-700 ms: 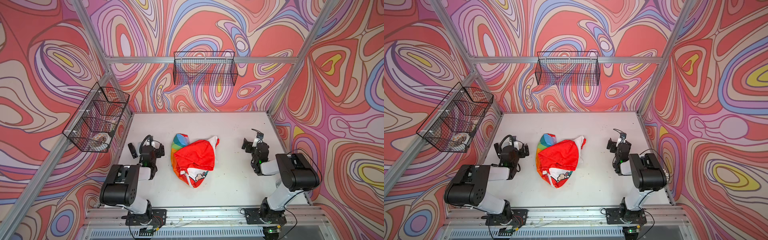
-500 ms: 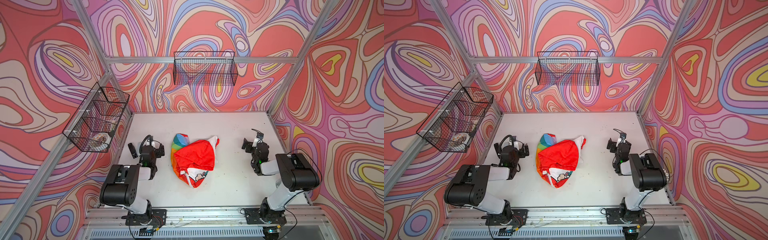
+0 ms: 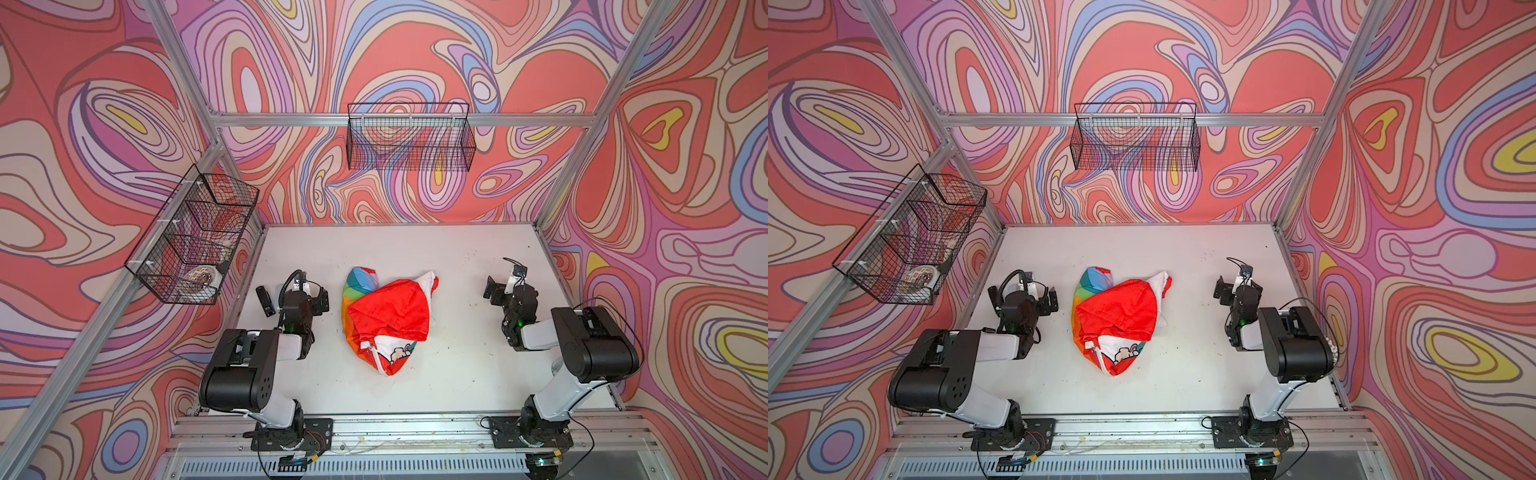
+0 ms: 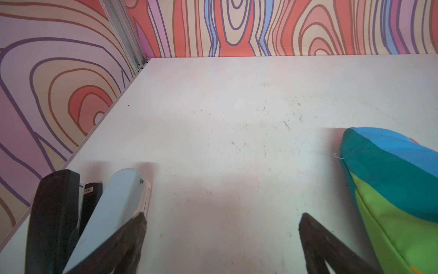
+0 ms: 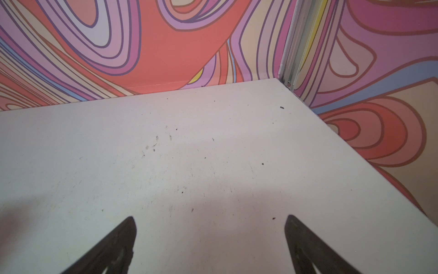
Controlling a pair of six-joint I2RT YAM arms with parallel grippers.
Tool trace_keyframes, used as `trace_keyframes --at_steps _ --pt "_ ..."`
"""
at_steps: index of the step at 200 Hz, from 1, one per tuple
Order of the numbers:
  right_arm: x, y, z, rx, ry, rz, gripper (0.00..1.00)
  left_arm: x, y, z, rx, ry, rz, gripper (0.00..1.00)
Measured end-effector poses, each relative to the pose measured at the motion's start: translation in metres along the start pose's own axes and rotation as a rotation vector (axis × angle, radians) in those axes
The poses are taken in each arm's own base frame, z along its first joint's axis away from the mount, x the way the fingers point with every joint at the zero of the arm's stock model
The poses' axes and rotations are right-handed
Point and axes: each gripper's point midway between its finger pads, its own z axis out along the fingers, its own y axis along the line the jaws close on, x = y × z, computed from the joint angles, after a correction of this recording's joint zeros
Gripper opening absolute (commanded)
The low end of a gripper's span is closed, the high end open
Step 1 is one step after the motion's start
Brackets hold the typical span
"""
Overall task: Unzip the jacket
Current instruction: Flatten out the jacket at the center of the board.
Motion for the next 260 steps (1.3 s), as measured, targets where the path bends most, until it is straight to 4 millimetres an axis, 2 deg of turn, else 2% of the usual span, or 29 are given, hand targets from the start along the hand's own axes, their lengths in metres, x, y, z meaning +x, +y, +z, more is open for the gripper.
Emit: trace_keyframes --at_steps 78,97,112,133,147,180,202,214,229,248,260 --pt "-0.001 0.0 -0.001 0.0 -0.001 0.0 0.98 0.0 0.0 -0.001 -0.016 -0.002 0.005 1.0" --pt "-0.013 0.0 -0.007 -0.002 -0.021 0.003 0.98 0.0 -0.005 -0.011 -0.029 -0.02 0.028 1.0" --pt "-0.034 -0.001 -0.017 -0.003 -0.062 0.01 0.98 -0.005 -0.01 -0.022 -0.04 -0.032 0.053 1.0" --pt "-0.066 -0.003 -0.031 0.008 -0.109 0.057 0.98 -0.032 -0.013 -0.037 -0.056 -0.076 0.052 1.0" --pt "-0.086 -0.002 -0.035 -0.001 -0.119 0.09 0.98 -0.059 -0.01 -0.047 -0.069 -0.118 0.019 1.0" --pt "-0.128 0.012 -0.03 -0.058 -0.063 0.193 0.98 -0.108 -0.007 -0.064 -0.062 -0.142 -0.111 1.0" --pt "-0.147 0.019 -0.027 -0.083 -0.001 0.292 0.98 -0.128 0.001 -0.069 -0.111 -0.089 -0.255 1.0" --pt "-0.148 0.026 -0.028 -0.121 0.03 0.322 0.98 -0.133 0.003 -0.071 -0.127 -0.052 -0.314 1.0" --pt "-0.139 0.039 -0.029 -0.183 0.095 0.365 0.98 -0.131 0.0 -0.073 -0.122 0.002 -0.354 1.0" --pt "-0.124 0.056 -0.03 -0.272 0.177 0.423 0.98 -0.121 -0.012 -0.074 -0.071 0.079 -0.381 1.0" --pt "-0.118 0.068 -0.032 -0.333 0.218 0.455 0.98 -0.112 -0.026 -0.076 -0.019 0.128 -0.383 1.0"
